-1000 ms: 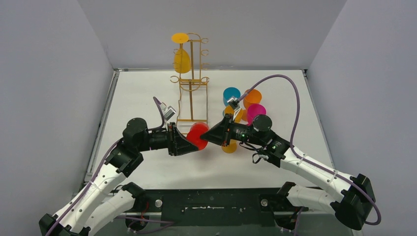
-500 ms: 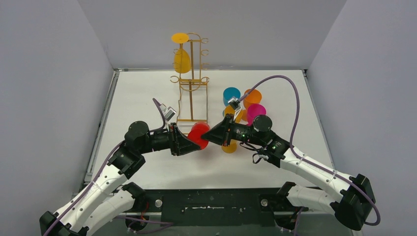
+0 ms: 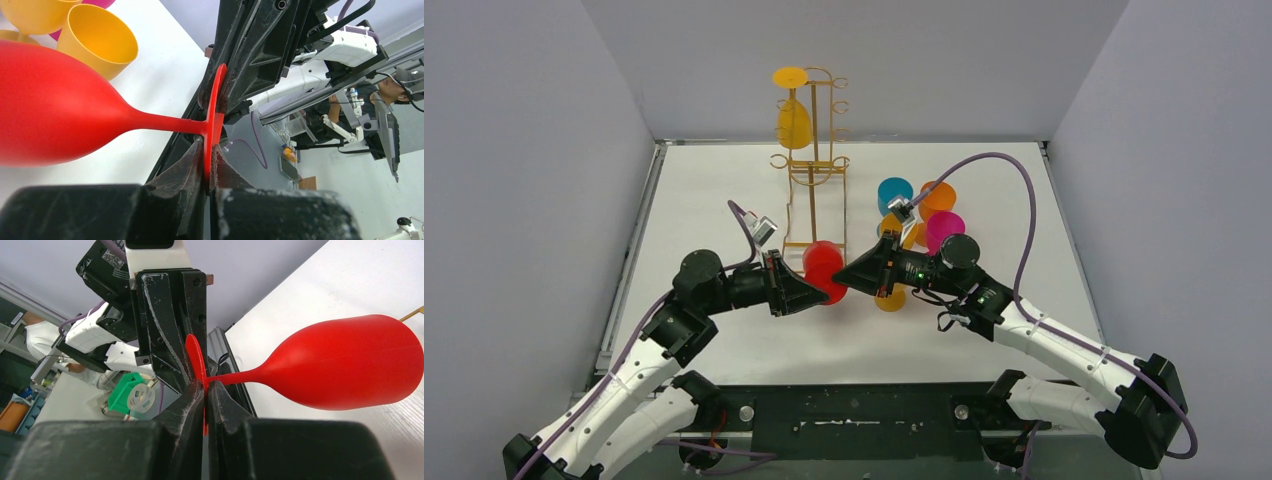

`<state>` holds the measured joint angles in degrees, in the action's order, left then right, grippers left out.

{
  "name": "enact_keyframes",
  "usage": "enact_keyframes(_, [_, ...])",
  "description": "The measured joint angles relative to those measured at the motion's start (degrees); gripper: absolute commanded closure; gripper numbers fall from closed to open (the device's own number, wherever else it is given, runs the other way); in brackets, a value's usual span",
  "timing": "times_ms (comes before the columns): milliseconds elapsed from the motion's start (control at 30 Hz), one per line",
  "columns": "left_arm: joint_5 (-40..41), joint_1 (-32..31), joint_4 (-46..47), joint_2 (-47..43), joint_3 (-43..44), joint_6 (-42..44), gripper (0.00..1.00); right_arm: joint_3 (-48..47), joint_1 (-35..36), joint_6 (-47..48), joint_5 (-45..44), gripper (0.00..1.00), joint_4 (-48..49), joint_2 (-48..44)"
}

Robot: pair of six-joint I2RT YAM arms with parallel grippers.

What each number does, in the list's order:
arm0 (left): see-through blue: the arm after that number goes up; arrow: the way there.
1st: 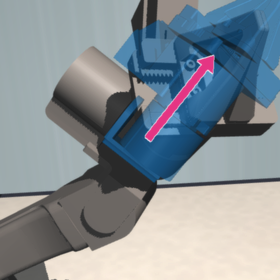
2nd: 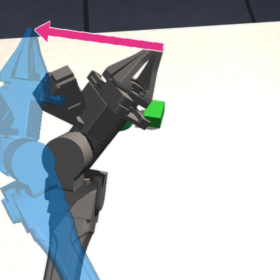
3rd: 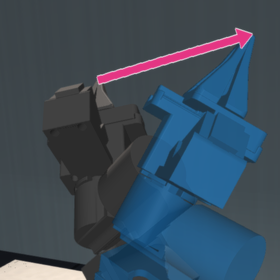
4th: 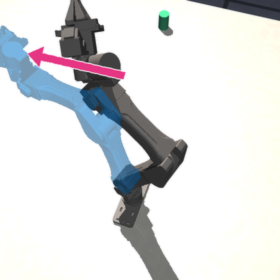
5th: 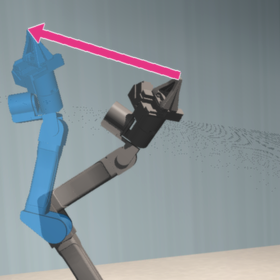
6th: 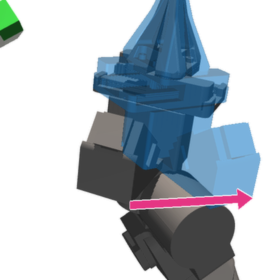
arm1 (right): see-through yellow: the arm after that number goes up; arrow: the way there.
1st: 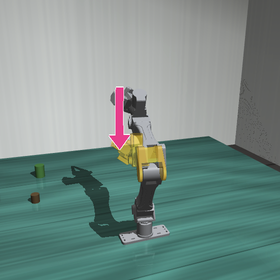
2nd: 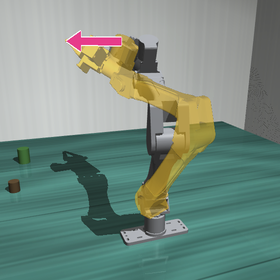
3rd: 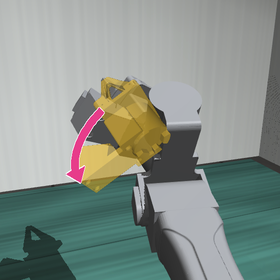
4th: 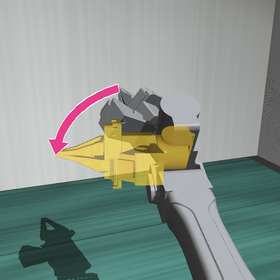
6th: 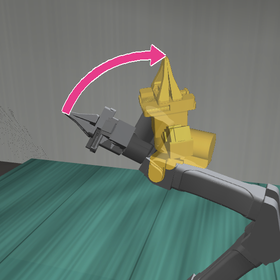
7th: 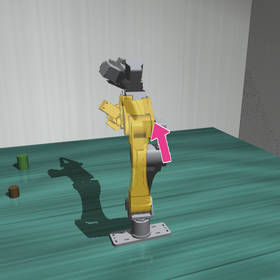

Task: Take the wine glass off the wine glass rack
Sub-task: Place the wine glass at the center of the board.

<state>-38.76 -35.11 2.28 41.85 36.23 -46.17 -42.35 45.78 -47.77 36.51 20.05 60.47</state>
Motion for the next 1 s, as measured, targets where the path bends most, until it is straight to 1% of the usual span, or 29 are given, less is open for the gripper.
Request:
enact_keyframes(100, [0.28, -0.02, -0.11, -0.31, -0.11, 0.13, 1.00, 0.00, 0.02, -0.07, 0.00, 0.78, 0.02, 0.00])
enact_keyframes(167, [0.81, -0.07, -0.63, -0.87, -0.22, 0.83, 1.00, 0.00, 0.02, -0.46, -0.09, 0.69, -0.02, 0.00])
enact_keyframes(267, [2.16, -0.07, -2.23, -2.60, -0.28, 2.54, 1.00, 0.00, 0.02, -0.74, -0.26, 0.52, 0.00, -0.15])
enact_keyframes(333, [3.72, -0.07, -3.69, -4.28, -0.31, 3.76, 1.00, -0.07, 0.02, -0.59, -0.55, 0.46, -0.35, -0.46])
enact_keyframes(500, [6.82, -0.07, -4.26, -8.92, -2.56, 6.19, 1.00, -1.95, 0.02, 0.87, -3.06, 0.38, -3.96, -2.40])
enact_keyframes(633, [9.11, -0.07, -3.91, -13.35, -6.21, 8.02, 1.00, -4.31, 0.02, 3.02, -7.93, 0.34, -7.80, -6.21])
enact_keyframes(700, [9.55, -0.07, -3.19, -15.56, -7.98, 9.09, 1.00, -5.49, 0.02, 4.15, -11.78, 0.25, -10.14, -8.37])
enact_keyframes(733, [9.55, -0.07, -2.58, -16.83, -8.92, 9.68, 1.00, -5.97, 0.02, 4.66, -14.10, 0.24, -11.47, -9.40])
enact_keyframes(833, [8.63, -0.07, -0.28, -20.13, -11.37, 12.15, 1.00, -7.72, -0.13, 5.75, -22.16, 0.20, -17.99, -11.37])
enact_keyframes(900, [7.43, -0.07, 1.46, -21.59, -12.70, 13.99, 1.00, -9.03, -0.81, 6.38, -25.14, 0.19, -22.05, -11.26])
enact_keyframes(1000, [3.19, -0.07, 6.25, -22.95, -15.04, 17.42, 1.00, -10.05, -2.99, 6.91, -25.07, 0.17, -25.64, -9.29])
